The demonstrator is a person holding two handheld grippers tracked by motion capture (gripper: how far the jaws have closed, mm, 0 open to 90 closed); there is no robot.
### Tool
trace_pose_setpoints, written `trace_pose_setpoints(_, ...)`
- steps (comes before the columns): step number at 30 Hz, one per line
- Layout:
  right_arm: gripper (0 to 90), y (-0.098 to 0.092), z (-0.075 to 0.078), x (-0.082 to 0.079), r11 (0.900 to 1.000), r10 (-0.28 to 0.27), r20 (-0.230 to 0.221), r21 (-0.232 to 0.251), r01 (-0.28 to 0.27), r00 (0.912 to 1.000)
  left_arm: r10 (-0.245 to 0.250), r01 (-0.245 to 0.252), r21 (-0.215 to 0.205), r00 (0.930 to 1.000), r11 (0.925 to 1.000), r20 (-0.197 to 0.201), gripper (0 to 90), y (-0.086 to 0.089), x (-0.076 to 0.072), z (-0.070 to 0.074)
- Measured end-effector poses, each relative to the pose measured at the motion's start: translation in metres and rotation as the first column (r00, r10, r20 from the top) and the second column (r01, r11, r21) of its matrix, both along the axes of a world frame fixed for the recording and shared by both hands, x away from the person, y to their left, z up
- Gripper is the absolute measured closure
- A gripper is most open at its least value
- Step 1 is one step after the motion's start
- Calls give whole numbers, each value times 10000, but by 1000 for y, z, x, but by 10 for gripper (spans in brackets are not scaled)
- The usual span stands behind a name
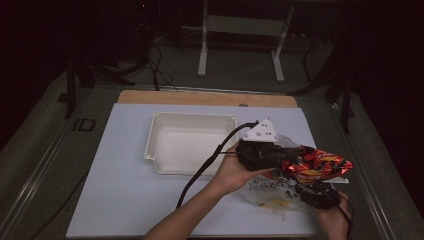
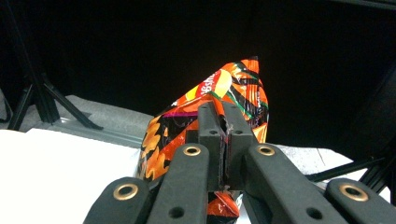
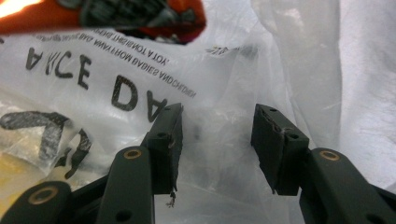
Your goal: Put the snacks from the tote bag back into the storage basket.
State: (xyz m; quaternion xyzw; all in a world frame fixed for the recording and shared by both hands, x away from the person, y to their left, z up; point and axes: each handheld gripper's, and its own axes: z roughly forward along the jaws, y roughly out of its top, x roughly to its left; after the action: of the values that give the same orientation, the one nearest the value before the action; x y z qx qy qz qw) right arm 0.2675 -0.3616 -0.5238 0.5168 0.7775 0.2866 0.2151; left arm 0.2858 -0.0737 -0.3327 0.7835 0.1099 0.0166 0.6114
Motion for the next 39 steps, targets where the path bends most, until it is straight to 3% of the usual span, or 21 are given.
trace_pose_setpoints(15, 530, -10, 0, 19, 9968, -800, 22, 1, 800, 9968, -191, 192, -190, 9998, 9996, 43, 892, -8, -4, 7)
trace_pose_setpoints(30, 529, -10, 0, 21, 9964, -850, 65, -54, 850, 9964, -308, 315, -396, 9994, 9987, 159, 891, -11, -8, 19)
trace_pose_setpoints(39, 530, -10, 0, 21, 9964, -841, 86, -83, 842, 9964, -256, 264, -432, 9995, 9987, 190, 891, -15, -3, 23)
